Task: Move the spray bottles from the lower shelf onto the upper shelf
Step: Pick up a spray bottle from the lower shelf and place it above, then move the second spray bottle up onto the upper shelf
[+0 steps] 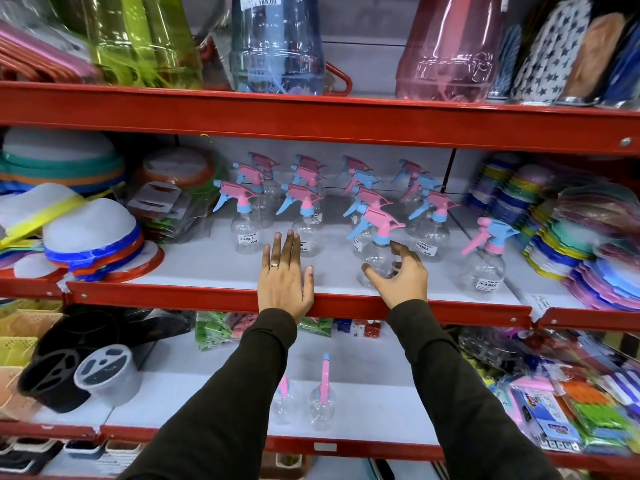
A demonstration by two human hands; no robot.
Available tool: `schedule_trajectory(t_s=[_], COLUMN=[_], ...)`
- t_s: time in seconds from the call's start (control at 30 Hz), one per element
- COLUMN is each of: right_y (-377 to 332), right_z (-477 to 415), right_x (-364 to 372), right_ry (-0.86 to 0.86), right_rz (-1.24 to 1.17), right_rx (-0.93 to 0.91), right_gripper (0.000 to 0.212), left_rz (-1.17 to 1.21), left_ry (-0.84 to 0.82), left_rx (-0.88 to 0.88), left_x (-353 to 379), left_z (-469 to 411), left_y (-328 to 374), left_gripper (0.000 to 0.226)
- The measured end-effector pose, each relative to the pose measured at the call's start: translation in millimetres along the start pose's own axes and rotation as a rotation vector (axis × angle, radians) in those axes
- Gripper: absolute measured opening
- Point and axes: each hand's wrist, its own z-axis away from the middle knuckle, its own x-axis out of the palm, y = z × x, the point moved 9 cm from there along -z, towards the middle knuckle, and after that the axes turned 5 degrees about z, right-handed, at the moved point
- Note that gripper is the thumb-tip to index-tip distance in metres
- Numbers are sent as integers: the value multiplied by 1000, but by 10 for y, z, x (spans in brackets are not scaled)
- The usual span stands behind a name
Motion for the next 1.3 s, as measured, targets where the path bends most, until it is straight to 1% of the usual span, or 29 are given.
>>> schedule_trajectory(t_s=[0.07,0.13,0.2,0.27,0.33,0.4,0.5,0.6,0.7,0.77,0.83,0.9,0.97,1.03,1.1,1.17,1.3], right_y=[-5,-17,-73,-152,-237,-325,-324,-146,253,546,822,1077,1270,1363,1388,1389,1365], right_z=[36,117,239,402,578,756,1000,1232,1451,1600,1759,1946,2127,2268,2351,2392,2373], right_x=[-19,-101,-223,-303,-313,-249,-57,217,559,747,875,1039,1244,1434,1574,1667,1745], right_ry=[6,68,174,262,302,291,222,130,-14,-68,-102,-207,-368,-516,-595,-588,-454], right_rz=[-21,-70,-112,-154,-182,-174,-150,-127,-122,-86,-23,40,94,138,169,165,120], right_rx=[3,10,-16,-58,-108,-173,-198,-148,63,207,326,440,512,531,534,550,568], right_gripper=[76,77,66,50,36,26,19,22,27,30,33,36,44,58,66,67,55], left_rz=[5,5,14,36,49,60,88,68,32,29,33,40,24,10,13,9,12], left_ry=[-8,-31,-57,-80,-95,-99,-78,-31,-21,-18,-22,-35,-41,-39,-21,-10,6], left_rx=[0,2,5,5,8,26,41,21,-25,-47,-49,-44,-37,-36,-32,-32,-38], left_x=[3,18,32,36,33,4,-103,-273,-389,-431,-441,-417,-386,-358,-347,-344,-342], left_z=[2,9,9,13,35,86,155,162,168,186,201,194,168,150,146,144,138], left_y=[-5,-18,-32,-45,-36,-32,-133,-435,-845,-1076,-1216,-1290,-1329,-1353,-1355,-1358,-1369], left_gripper=[71,71,72,73,74,74,72,70,70,70,70,70,70,70,70,70,69])
